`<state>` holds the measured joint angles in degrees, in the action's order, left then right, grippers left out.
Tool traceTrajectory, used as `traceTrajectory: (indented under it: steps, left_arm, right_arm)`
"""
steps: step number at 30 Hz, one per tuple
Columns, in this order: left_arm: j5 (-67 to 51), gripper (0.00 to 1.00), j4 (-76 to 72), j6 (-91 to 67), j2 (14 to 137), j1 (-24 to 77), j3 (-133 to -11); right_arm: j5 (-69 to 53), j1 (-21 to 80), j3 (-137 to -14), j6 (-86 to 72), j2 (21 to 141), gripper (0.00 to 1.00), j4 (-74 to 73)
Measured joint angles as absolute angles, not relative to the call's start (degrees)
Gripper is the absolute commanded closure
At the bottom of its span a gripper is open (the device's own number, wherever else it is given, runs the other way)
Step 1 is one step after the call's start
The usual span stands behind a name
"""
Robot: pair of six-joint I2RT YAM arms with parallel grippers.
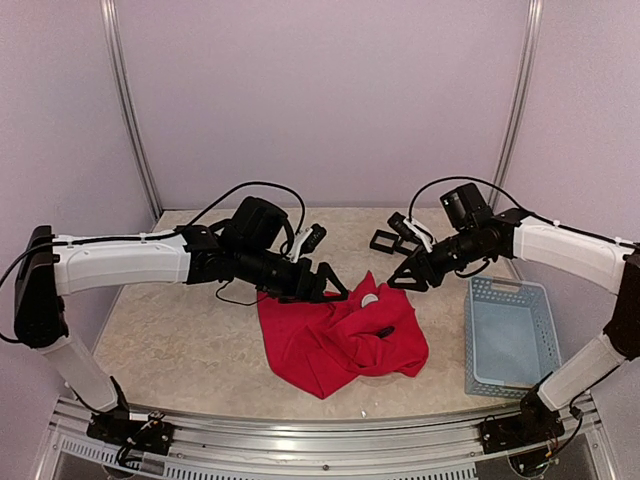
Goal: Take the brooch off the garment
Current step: Adjust the crumpled clothing at the center of the board, then pick up the brooch from the crumpled clothing.
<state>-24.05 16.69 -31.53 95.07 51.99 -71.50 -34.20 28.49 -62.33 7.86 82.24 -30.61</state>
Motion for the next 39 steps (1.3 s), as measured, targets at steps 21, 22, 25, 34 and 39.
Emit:
traceTrajectory:
  steps: [21,22,25,34,39]
  left_arm:
    - [-20.5,0.12,11.9,-39.6,93.4,49.9,-66.8]
    - [-20.5,0.12,11.9,-39.6,93.4,49.9,-66.7]
    - [-20.3,0.12,11.6,-39.9,93.4,50.0,-66.2]
    - [-19.0,0.12,11.1,-40.7,93.4,50.2,-65.7]
    - [-18.8,0.12,11.1,-40.8,93.4,50.3,-65.7]
  right_arm:
    - [-32.3,35.4,-73.4,13.9,98.4,0.58,-37.0]
    - [-32.2,35.4,-73.6,13.9,98.5,0.58,-37.0]
    - [-31.9,35.4,-74.0,13.9,98.5,0.58,-37.0]
    - [-31.2,35.4,-77.4,13.9,101.7,0.6,-36.7]
    - [-31.5,35.4,-77.4,14.1,103.3,0.62,-37.7]
